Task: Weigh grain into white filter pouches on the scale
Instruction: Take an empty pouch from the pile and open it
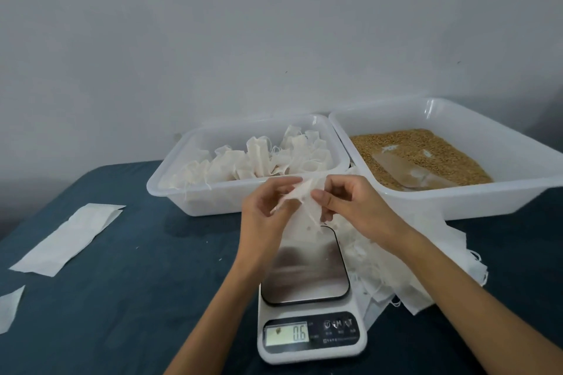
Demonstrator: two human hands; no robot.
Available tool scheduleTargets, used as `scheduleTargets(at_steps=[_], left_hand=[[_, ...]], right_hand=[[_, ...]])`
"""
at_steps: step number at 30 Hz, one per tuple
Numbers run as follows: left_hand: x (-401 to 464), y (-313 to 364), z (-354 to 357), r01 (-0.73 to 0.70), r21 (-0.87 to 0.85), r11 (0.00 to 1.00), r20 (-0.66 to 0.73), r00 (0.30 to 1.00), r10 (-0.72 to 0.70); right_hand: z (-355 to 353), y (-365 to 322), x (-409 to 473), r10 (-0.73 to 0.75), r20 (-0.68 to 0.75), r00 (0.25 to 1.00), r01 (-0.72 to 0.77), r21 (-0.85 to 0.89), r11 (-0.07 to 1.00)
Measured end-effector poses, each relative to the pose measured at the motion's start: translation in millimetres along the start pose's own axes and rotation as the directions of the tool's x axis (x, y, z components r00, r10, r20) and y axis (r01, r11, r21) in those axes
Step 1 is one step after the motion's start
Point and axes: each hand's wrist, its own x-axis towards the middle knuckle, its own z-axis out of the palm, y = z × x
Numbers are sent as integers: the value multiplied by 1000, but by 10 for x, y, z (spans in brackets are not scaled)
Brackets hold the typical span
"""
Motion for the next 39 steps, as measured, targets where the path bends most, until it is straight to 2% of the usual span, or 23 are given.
scheduleTargets(at_steps=[4,9,14,18,22,27,33,39], left_hand=[[0,-28,13,69,-58,996,-71,995,-73],[9,2,14,57,-18,998,-53,997,-58],[0,-29,32,42,42,998,-85,996,-38],[-33,-17,44,-6,147,989,-115,993,23],[-55,-23,57,-137,309,941,-89,981,172],[-75,-27,92,-217,452,865,-56,961,270],[-90,-36,103,-290,520,803,-7,939,344],[-87,-39,127,-308,497,811,39,942,333]], right_hand=[[40,44,-7,5,-5,1000,-6,-46,999],[52,24,-1,-68,-212,975,53,-73,996],[82,-5,-40,-71,-160,985,77,30,997],[132,-12,-83,-162,-171,972,143,-119,983],[189,-20,-122,-343,-130,930,281,-350,894],[192,21,-133,-449,-98,888,344,-506,791],[170,1,-159,-587,-46,809,436,-623,649],[186,14,-163,-643,-18,766,475,-659,584]])
